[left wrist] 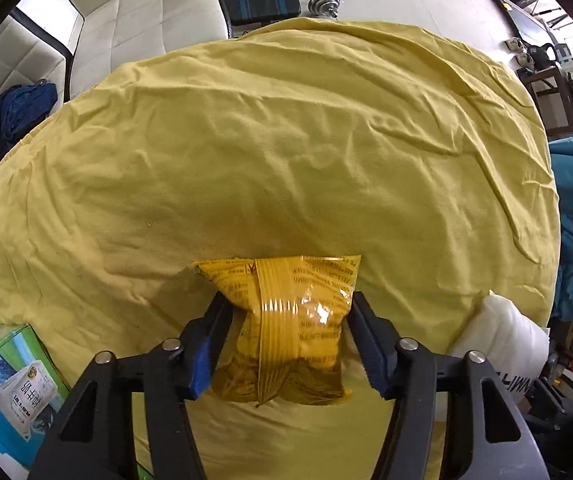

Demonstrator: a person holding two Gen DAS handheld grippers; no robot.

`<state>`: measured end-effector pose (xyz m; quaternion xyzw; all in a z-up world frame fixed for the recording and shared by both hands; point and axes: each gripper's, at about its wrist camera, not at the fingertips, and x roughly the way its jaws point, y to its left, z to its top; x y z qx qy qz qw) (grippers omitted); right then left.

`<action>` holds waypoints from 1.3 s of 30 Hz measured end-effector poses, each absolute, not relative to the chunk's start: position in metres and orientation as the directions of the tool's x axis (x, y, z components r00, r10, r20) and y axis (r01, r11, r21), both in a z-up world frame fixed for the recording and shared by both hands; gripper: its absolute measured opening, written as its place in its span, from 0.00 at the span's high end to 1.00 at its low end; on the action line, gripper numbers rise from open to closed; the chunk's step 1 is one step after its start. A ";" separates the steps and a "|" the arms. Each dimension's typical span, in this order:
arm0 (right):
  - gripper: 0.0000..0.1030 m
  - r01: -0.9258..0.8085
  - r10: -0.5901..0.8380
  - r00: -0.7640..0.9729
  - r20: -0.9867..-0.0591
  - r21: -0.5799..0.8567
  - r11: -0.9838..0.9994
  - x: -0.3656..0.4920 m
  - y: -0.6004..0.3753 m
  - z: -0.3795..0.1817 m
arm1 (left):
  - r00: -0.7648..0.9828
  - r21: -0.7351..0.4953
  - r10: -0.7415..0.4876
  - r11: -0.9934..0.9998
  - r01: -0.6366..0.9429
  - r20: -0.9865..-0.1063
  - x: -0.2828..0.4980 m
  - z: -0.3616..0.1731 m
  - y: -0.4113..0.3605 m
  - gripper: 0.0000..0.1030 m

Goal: Organize soft objects
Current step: 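Grasp the white NMR pouch with the right tool while the left grasps the yellow pack, then lower both packs into the box beside the others and open both tools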

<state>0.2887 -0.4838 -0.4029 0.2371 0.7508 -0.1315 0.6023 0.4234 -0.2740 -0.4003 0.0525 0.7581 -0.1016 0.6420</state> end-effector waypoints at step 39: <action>0.33 0.165 0.272 0.072 -0.960 0.281 0.945 0.240 -0.225 -0.224 | 0.192 -0.225 -0.241 0.969 0.102 -0.951 0.262 -0.209 -0.046 0.64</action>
